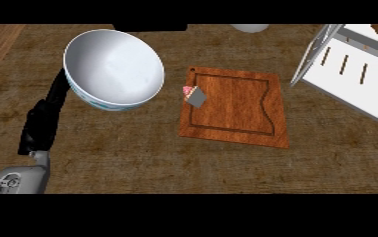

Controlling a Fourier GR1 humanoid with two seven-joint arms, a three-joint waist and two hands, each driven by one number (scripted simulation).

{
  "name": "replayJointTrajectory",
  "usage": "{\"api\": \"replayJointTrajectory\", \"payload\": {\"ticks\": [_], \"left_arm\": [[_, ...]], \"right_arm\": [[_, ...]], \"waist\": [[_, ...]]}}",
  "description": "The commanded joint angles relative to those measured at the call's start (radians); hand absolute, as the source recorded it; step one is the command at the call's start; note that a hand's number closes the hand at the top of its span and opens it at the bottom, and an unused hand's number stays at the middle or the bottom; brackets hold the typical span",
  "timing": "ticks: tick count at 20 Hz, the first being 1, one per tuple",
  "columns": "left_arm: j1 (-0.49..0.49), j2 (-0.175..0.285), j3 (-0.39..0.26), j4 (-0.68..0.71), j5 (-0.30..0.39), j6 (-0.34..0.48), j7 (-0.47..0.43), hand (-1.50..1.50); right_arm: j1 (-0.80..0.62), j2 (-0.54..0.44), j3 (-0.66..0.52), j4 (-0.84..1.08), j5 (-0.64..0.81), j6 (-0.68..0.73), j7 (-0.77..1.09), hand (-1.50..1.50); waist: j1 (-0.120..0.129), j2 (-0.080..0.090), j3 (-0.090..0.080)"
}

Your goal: Pick the croissant from the cutting board and place it in the tiered basket

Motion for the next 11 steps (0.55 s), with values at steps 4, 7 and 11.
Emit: {"api": "replayJointTrajectory", "payload": {"ticks": [4,7,11], "left_arm": [[0.017,0.012,0.037,-0.013,0.018,-0.016,-0.010,0.00],[0.027,-0.002,0.020,-0.020,-0.008,0.002,-0.005,0.00],[0.045,0.005,0.036,-0.021,0.000,-0.006,-0.009,0.00]], "right_arm": [[0.264,0.015,-0.176,-0.382,-0.188,0.176,0.111,-1.50],[0.404,0.011,-0.298,-0.513,-0.300,0.265,0.072,-1.50],[0.567,0.119,-0.460,-0.691,-0.434,0.298,0.006,-1.50]], "waist": [[-0.015,-0.001,0.001],[-0.024,-0.002,0.001],[-0.031,-0.004,0.002]]}}
